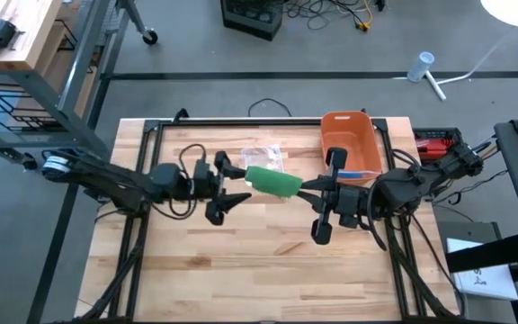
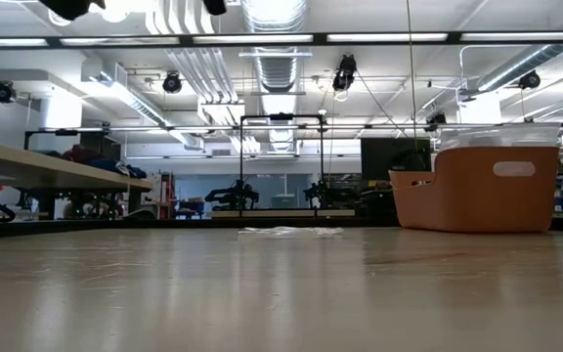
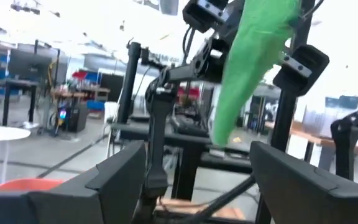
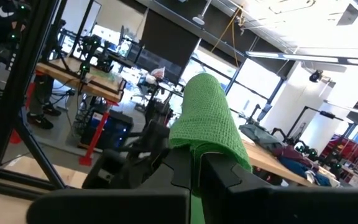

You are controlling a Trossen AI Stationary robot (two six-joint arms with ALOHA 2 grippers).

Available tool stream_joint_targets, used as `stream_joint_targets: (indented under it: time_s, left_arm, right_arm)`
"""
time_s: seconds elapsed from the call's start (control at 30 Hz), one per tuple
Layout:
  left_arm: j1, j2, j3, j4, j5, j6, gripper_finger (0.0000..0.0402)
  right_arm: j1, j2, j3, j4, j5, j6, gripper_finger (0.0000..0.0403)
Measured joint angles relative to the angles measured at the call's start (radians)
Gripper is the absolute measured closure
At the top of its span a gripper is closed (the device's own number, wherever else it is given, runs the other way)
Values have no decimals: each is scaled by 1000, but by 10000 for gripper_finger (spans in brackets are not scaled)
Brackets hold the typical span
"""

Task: Roll bandage
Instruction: Roll the green bandage

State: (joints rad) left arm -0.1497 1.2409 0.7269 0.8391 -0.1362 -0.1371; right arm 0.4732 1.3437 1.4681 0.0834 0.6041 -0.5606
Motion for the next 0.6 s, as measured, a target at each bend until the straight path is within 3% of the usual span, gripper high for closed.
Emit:
stream_joint_targets:
  time_s: [0.33, 0.6]
  left_arm:
    - [4, 187, 188, 26, 74, 82, 126]
    - [6, 243, 281, -50, 71, 122, 166]
  right_arm:
    - [0, 0, 0, 0, 0, 12, 400]
    - [0, 1, 0, -5, 0, 17, 400]
